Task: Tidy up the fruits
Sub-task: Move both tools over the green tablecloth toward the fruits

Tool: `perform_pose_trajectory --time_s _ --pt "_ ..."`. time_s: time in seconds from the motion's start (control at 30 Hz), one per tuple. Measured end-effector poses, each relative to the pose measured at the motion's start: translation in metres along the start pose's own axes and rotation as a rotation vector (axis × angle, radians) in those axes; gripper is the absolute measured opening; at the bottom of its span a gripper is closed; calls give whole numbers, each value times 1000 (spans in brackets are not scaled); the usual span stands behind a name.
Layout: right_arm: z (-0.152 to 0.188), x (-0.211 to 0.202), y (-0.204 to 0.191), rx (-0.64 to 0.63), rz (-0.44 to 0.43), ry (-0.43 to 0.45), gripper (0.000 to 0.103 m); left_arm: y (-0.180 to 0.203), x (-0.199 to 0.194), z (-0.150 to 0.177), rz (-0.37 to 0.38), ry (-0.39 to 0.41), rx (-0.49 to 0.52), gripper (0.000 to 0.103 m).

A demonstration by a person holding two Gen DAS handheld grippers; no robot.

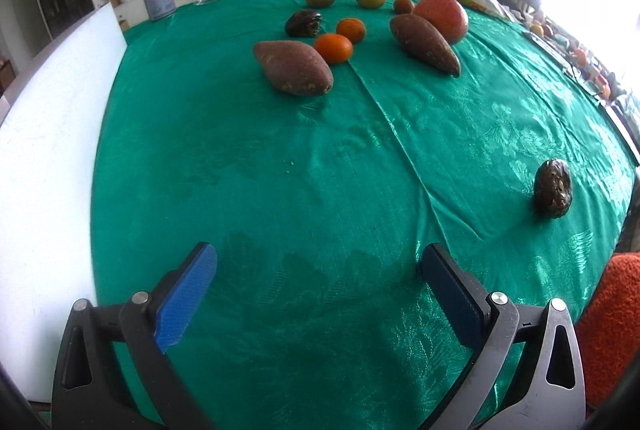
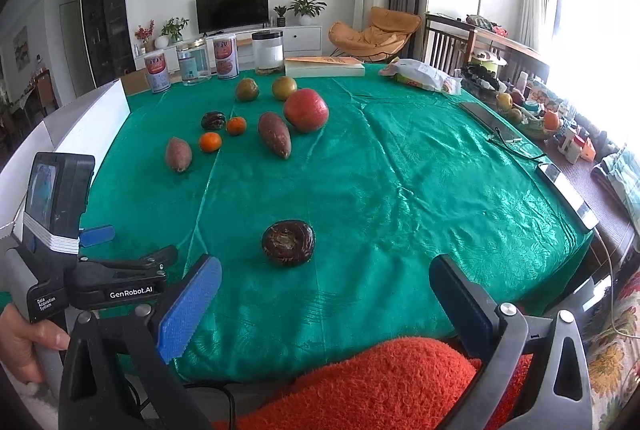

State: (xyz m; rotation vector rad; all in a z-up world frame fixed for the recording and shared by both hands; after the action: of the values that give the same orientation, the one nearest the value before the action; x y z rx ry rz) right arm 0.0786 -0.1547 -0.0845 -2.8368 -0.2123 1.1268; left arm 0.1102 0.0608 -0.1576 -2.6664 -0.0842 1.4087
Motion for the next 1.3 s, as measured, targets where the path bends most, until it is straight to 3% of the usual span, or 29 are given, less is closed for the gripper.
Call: perform_pose_trajectory --time_s 0.43,1.3 --pt "8 15 7 19 40 -50 103 -1 4 -2 -3 -14 -13 103" --pt "10 17 8 14 47 -57 103 1 2 2 12 13 21 103"
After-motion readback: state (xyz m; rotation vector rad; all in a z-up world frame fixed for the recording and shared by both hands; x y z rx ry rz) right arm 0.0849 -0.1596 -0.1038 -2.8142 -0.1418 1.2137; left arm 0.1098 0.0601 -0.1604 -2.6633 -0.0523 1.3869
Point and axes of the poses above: each gripper's, at about its wrist camera, not at the fingertips, and x roughly the way its jaws point, y to its right, z to its underside, the point moved 3 cm from there along x, roughly the way its jaws point, and after that the axes turned 13 degrees about x, right-handed, at the moved point
